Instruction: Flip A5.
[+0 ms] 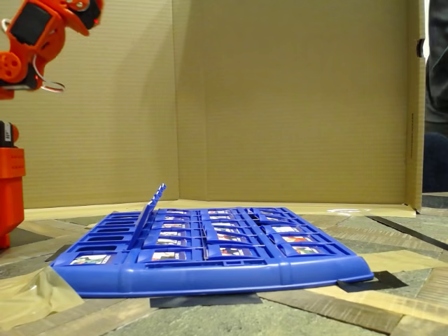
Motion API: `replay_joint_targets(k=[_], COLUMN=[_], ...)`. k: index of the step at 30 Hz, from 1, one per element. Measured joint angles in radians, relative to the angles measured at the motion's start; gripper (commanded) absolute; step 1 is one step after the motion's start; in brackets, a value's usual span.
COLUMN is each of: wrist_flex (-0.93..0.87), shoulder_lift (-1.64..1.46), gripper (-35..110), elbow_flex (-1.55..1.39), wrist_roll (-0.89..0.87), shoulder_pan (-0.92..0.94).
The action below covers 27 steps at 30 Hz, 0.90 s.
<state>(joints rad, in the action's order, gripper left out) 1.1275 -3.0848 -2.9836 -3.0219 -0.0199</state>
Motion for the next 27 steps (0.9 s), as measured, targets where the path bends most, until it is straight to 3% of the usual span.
replay_joint_targets(k=[8, 27], wrist_flex=[0.423, 0.787], shoulder_lift=[-0.067, -0.160], gripper=[0, 0], elbow_flex=[-0.097, -0.140], wrist_roll=[-0.021, -0.023], shoulder_pan=[-0.069, -0.095])
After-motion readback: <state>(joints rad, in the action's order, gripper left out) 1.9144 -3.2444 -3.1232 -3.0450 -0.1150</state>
